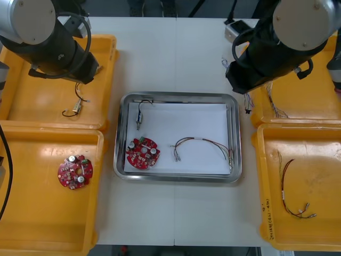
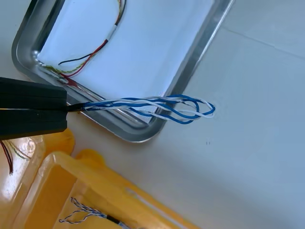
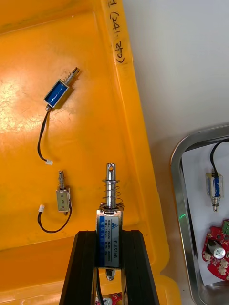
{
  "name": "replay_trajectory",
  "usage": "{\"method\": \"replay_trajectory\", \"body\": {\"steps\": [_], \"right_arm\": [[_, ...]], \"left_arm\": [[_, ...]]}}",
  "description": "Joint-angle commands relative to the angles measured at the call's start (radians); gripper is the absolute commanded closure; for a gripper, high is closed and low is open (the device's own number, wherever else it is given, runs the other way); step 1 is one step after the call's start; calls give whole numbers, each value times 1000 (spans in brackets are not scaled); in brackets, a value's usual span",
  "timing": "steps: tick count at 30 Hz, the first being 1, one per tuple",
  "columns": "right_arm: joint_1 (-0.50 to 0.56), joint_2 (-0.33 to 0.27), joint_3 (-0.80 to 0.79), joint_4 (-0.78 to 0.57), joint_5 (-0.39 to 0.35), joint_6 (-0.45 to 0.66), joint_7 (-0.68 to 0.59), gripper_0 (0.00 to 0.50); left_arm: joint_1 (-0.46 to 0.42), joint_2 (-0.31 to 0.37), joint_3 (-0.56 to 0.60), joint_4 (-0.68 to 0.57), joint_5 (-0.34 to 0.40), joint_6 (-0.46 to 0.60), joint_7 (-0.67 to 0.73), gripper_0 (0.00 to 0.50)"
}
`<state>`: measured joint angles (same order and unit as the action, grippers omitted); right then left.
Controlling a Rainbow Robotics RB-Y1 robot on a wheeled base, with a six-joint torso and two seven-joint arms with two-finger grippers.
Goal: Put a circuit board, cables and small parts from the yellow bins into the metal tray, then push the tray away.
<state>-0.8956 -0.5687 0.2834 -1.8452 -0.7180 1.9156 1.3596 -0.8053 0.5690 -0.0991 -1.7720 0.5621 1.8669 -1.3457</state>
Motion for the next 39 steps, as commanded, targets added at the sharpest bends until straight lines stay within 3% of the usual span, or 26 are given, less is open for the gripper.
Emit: {"method": "replay_trajectory", "body": {"steps": [1,8,15,21,31,39], "right_arm": [[-16,49,37,-29,28,4,134,500],[-29,105,79,-28,91,4,273,500],[-29,168,192,-8,215,4,398,500],[-22,187,212,50,229,2,500,500],[21,182,313,141,284,-155,526,500],[29,182,349,215,282,-283,556,500]], "left_arm": [[2,-12,13,-40,9,9,56,498],[2,-11,15,-40,9,9,59,499],[2,-11,13,-41,12,9,62,499],[2,-11,15,-43,13,9,63,498],[2,-11,15,-43,15,9,65,498],[2,-11,15,-43,15,9,66,499]]}}
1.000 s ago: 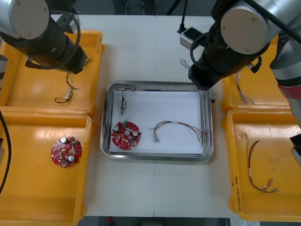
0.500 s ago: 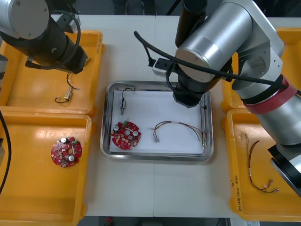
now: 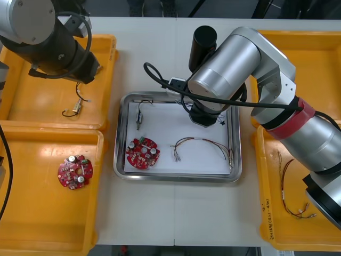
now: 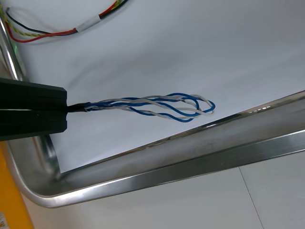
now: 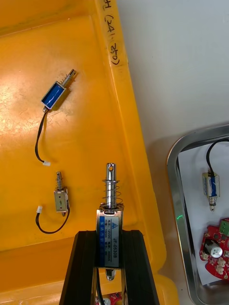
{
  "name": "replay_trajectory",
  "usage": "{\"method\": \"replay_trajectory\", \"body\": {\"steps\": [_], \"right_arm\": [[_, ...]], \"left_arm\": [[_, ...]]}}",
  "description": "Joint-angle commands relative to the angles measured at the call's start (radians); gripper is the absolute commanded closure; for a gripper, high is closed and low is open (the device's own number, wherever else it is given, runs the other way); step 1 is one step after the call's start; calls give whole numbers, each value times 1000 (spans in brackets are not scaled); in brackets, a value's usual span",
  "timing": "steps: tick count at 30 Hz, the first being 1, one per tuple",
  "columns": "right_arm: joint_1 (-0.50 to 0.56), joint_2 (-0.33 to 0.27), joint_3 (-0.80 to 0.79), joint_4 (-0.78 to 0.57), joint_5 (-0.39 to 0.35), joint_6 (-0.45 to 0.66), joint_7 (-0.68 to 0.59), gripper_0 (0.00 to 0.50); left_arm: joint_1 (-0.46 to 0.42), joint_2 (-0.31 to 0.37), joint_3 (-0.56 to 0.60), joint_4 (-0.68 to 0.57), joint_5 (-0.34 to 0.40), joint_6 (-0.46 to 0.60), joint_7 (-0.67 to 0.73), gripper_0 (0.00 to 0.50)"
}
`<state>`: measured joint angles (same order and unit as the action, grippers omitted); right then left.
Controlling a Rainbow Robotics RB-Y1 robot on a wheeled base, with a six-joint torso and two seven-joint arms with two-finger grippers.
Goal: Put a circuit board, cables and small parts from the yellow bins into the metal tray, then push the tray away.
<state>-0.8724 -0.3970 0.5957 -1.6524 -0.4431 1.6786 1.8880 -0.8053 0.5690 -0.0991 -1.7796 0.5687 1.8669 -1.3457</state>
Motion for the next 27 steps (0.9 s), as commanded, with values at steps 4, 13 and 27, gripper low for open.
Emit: {"method": "replay_trajectory", "body": {"steps": [4,13,27], "right_arm": [[6,10,39,63,-11,-59,42,500],[10,9,55,145,-36,-112,56,500],[9,-14,15,115,-86,-82,34,0]], "left_arm": [[1,-11,15,-37,8,8,68,498],[1,-11,15,-37,10,9,71,499],[1,-12,15,-37,11,9,76,498]]}}
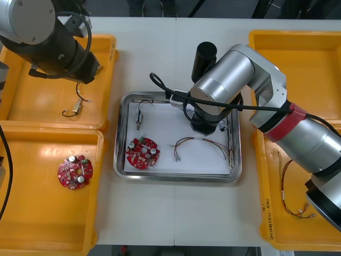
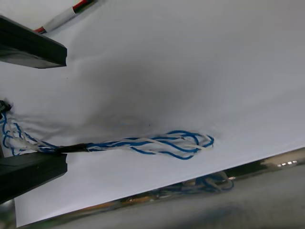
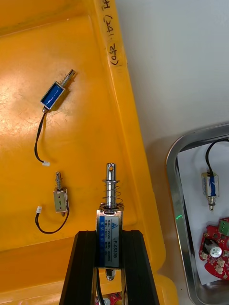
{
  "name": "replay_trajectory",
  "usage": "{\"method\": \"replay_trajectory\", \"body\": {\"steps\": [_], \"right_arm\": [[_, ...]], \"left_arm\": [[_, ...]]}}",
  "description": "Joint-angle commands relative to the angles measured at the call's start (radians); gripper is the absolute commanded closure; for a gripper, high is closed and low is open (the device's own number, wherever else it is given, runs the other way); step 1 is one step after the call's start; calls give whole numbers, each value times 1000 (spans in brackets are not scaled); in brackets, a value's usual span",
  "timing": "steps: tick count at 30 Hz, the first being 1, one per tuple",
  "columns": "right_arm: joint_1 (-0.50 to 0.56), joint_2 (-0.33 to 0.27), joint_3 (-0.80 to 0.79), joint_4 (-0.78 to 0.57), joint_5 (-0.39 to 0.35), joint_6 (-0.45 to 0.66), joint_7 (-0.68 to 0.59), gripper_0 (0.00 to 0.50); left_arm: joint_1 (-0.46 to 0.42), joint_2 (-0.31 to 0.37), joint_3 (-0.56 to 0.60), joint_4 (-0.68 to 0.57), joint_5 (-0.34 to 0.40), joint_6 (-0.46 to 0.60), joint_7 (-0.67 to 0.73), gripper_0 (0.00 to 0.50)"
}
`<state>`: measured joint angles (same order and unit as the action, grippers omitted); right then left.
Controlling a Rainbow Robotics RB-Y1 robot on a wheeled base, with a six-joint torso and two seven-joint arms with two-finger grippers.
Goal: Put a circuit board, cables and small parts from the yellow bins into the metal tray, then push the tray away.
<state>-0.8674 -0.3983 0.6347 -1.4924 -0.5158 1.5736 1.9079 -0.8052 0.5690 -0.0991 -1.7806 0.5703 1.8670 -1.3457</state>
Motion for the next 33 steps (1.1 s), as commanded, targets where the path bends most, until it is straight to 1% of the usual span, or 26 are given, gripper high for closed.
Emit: {"method": "replay_trajectory", "body": {"steps": [1,7,17,20,24,25,29,31,33], "right_arm": [[5,-13,-27,-51,-13,31,14,0],[5,-21,-38,-114,-13,106,10,0],[4,-24,-69,-169,-13,181,5,0],[2,-30,-104,-198,-13,233,2,0],[-4,-40,-161,-261,-21,346,-7,0],[-4,-42,-168,-272,-21,346,-9,0],[-12,-62,-233,-355,-47,346,-24,0],[-12,-76,-273,-388,-72,346,-35,0],[-12,-102,-326,-420,-116,346,-49,0]], "left_arm": [[1,-11,15,-36,9,9,76,499],[1,-11,15,-40,11,8,79,499],[1,-14,15,-45,19,8,92,499],[1,-15,15,-45,22,9,100,499],[1,-15,15,-51,25,9,108,499],[1,-17,13,-52,25,9,108,499],[1,-29,15,-56,23,9,118,497],[1,-37,15,-59,20,8,125,499],[1,-47,15,-60,16,8,132,499]]}}
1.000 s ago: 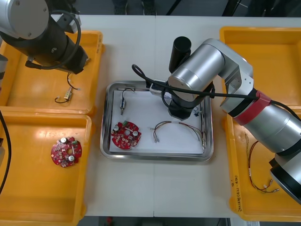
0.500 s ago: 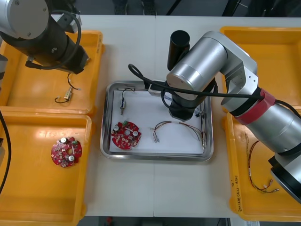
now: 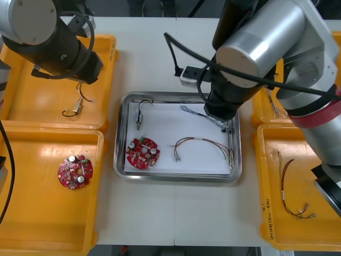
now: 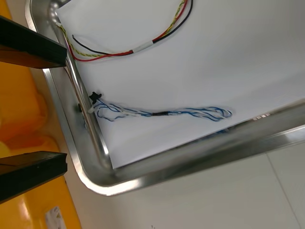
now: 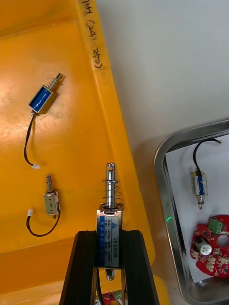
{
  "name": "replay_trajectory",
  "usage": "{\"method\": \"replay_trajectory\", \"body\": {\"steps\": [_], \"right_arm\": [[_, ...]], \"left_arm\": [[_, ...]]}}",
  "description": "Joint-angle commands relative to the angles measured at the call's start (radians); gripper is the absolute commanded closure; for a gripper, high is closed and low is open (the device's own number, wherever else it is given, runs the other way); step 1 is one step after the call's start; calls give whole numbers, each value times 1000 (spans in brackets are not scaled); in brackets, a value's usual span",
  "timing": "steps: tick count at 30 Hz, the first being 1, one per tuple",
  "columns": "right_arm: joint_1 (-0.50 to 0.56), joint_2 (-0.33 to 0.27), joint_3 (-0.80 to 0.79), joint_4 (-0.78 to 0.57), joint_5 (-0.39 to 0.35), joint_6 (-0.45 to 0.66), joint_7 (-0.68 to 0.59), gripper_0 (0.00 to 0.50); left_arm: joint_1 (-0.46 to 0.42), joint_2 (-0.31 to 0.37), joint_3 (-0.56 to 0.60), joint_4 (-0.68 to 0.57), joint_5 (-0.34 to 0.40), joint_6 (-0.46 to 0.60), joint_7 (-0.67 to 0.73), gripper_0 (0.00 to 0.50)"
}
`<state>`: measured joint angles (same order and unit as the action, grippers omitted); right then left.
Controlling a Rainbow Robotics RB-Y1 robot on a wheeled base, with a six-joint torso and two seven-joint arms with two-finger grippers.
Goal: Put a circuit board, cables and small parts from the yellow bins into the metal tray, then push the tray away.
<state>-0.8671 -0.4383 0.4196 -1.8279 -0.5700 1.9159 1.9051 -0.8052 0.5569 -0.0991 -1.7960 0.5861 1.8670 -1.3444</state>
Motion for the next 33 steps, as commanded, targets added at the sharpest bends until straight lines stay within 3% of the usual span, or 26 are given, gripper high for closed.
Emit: {"method": "replay_trajectory", "body": {"steps": [1,6,10,20,27,33], "right_arm": [[-12,-68,-124,-88,-74,4,-57,0],[-10,-148,-231,-134,-171,4,-192,0],[3,-203,-297,-160,-206,4,-288,0],[161,-373,-472,-246,-269,4,-518,0],[318,-458,-656,-275,-363,4,-564,0],[436,-470,-811,-283,-403,4,-555,0]], "left_arm": [[1,-38,15,-45,0,8,134,499],[1,-75,13,-51,-14,6,153,497],[1,-101,10,-51,-20,4,165,498],[1,-184,-60,-34,-72,-26,215,498],[1,-232,-134,3,-115,-63,241,499],[1,-258,-192,64,-138,-126,260,498]]}}
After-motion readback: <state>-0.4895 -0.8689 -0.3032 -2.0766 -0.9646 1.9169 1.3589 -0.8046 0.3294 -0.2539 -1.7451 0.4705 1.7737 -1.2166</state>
